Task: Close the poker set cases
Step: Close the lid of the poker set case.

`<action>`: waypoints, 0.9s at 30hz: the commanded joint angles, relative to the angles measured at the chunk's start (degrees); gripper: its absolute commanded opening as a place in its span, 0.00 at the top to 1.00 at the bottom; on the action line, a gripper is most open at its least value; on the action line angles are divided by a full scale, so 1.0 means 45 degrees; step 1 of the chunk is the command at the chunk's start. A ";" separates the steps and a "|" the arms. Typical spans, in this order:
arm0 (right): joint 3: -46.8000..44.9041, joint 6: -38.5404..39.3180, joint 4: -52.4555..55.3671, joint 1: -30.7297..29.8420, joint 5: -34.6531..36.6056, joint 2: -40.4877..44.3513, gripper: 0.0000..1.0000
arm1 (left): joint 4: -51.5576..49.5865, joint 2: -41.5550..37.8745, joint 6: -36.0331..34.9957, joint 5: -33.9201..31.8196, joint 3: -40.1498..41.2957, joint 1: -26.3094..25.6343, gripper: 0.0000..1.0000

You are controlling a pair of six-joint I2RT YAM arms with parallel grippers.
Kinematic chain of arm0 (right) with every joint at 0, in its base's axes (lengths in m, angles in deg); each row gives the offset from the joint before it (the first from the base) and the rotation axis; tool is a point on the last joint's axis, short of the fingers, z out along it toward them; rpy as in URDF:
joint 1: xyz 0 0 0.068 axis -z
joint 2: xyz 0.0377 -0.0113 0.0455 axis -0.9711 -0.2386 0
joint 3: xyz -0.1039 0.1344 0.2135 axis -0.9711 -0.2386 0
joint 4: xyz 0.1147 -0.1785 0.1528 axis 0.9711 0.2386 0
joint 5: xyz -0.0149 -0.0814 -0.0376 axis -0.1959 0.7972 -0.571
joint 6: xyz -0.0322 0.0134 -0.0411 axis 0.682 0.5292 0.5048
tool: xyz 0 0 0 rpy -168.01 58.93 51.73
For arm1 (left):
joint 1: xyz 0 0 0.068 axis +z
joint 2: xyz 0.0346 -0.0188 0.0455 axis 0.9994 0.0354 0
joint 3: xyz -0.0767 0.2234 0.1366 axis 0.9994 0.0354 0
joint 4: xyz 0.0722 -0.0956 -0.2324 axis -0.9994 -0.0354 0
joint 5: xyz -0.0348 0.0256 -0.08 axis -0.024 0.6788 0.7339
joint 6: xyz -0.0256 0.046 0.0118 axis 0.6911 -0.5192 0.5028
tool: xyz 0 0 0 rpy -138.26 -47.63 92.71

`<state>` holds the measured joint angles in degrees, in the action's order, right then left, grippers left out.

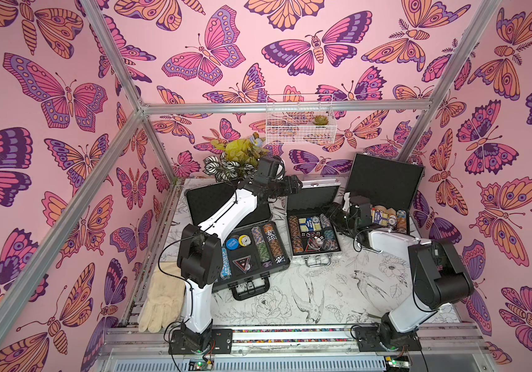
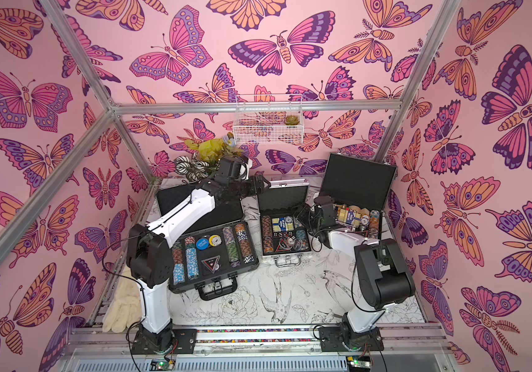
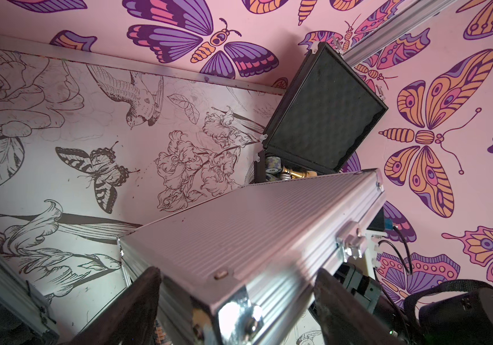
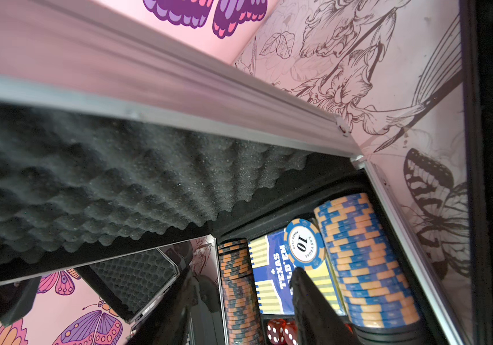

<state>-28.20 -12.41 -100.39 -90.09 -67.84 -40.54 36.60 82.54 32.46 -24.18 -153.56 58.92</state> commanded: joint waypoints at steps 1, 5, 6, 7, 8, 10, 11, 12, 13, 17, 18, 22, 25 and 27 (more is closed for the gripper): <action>0.0051 -0.0205 -0.0266 0.0150 -0.0157 0.0442 0.45 | -0.0192 -0.0406 -0.0294 0.0084 0.0400 -0.0071 0.20; -0.0061 -0.0305 -0.0370 0.0328 -0.0259 0.0625 0.46 | -0.0172 -0.0508 -0.0190 0.0204 0.0624 -0.0122 0.21; -0.0088 -0.0310 -0.0356 0.0352 -0.0238 0.0678 0.45 | -0.0147 -0.0552 -0.0157 0.0203 0.0727 -0.0143 0.21; -0.0110 -0.0295 -0.0309 0.0417 -0.0231 0.0769 0.45 | -0.0114 -0.0649 -0.0132 0.0185 0.0862 -0.0173 0.21; -0.0127 -0.0301 -0.0297 0.0457 -0.0203 0.0839 0.46 | -0.0070 -0.0758 -0.0095 0.0156 0.1027 -0.0200 0.21; -0.0163 -0.0319 -0.0297 0.0523 -0.0209 0.0890 0.45 | 0.0041 -0.0967 -0.0031 0.0141 0.1340 -0.0219 0.21; -0.0169 -0.0344 -0.0297 0.0528 -0.0202 0.0892 0.46 | 0.0062 -0.1047 -0.0050 0.0181 0.1443 -0.0222 0.21; -0.0181 -0.0379 -0.0316 0.0568 -0.0202 0.0891 0.46 | 0.0054 -0.1105 -0.0104 0.0235 0.1549 -0.0241 0.20; -0.0189 -0.0402 -0.0331 0.0567 -0.0189 0.0893 0.46 | 0.0052 -0.1172 -0.0093 0.0226 0.1635 -0.0242 0.20; -0.0264 -0.0538 -0.0460 0.0604 -0.0179 0.0888 0.46 | 0.0054 -0.1373 -0.0080 0.0158 0.2010 -0.0261 0.20; -0.0298 -0.0574 -0.0501 0.0606 -0.0182 0.0888 0.46 | 0.0063 -0.1416 -0.0083 0.0148 0.2105 -0.0259 0.20; -0.0403 -0.0674 -0.0609 0.0601 -0.0182 0.0889 0.46 | 0.0053 -0.1568 -0.0146 0.0224 0.2311 -0.0276 0.19; -0.0472 -0.0688 -0.0619 0.0626 -0.0182 0.0884 0.46 | 0.0058 -0.1733 -0.0180 0.0204 0.2409 -0.0300 0.19; -0.0500 -0.0670 -0.0540 0.0645 -0.0161 0.1297 0.46 | 0.0054 -0.1805 -0.0195 0.0204 0.2452 -0.0300 0.19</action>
<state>-30.06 -15.28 -102.03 -87.53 -68.24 -37.26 38.26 76.15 32.64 -22.74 -143.95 57.78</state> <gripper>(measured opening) 0.543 0.807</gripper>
